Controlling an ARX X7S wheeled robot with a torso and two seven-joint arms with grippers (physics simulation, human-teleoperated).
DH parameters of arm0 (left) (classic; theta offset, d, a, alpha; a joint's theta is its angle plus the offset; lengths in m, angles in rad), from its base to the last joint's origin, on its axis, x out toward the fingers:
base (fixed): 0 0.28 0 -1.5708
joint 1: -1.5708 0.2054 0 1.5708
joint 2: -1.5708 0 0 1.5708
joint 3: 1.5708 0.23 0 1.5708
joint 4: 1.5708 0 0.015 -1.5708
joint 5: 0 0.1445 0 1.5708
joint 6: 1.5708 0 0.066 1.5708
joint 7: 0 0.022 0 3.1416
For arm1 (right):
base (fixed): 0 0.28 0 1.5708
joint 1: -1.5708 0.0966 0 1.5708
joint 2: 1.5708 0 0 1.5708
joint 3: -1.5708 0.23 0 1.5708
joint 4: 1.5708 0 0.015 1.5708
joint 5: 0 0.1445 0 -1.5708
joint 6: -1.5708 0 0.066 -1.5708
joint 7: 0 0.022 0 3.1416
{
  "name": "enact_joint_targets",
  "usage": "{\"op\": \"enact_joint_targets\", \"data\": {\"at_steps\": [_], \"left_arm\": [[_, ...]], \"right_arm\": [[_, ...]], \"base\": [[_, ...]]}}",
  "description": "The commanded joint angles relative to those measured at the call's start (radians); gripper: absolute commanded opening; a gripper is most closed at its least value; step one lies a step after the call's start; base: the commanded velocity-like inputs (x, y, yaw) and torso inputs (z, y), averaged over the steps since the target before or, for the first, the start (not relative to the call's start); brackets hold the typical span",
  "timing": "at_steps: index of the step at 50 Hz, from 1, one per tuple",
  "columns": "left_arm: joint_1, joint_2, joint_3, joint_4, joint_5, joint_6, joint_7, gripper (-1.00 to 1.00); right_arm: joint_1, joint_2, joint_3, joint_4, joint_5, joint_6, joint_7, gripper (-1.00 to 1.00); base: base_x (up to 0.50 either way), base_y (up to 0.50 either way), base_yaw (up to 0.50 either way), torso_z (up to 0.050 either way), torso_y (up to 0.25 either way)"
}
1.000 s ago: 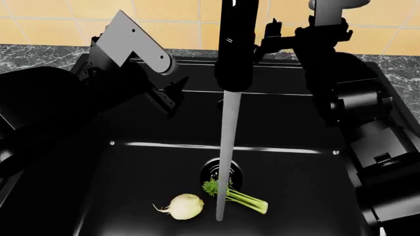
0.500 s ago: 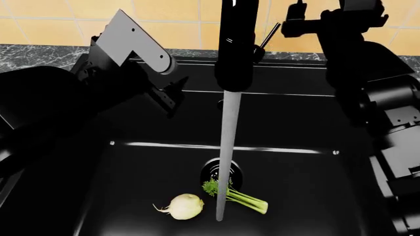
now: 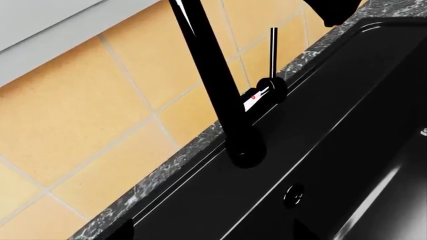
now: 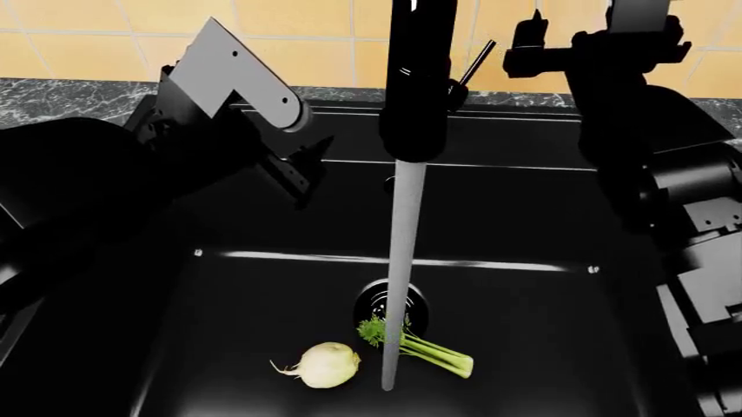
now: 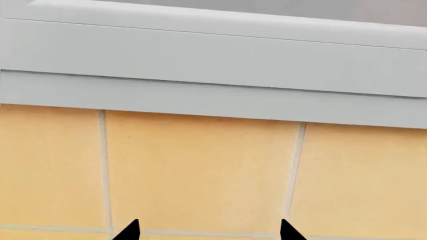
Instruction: Pick up the fruits and vegetables and place them in the sink. Turn on the sink faucet to wash them. Then turn the sink off and put them in the tray.
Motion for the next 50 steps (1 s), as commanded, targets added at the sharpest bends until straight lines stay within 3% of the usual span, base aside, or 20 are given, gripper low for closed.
{"op": "enact_joint_targets", "data": {"at_steps": [1,40,50], "left_arm": [[-0.001,0.000,0.001,0.001,-0.001,-0.001,0.000,1.00],[0.004,0.001,0.001,-0.004,-0.002,0.010,0.000,1.00],[0.004,0.001,0.002,-0.006,0.000,0.013,0.003,1.00]], "right_arm": [[-0.006,-0.003,0.001,0.007,0.000,-0.001,-0.002,1.00],[0.032,-0.131,-0.004,0.292,-0.025,-0.068,-0.089,1.00],[0.114,-0.244,-0.014,0.565,-0.052,-0.156,-0.236,1.00]], "base": [[0.00,0.00,0.00,0.000,0.000],[0.00,0.00,0.00,0.000,0.000],[0.00,0.00,0.00,0.000,0.000]]}}
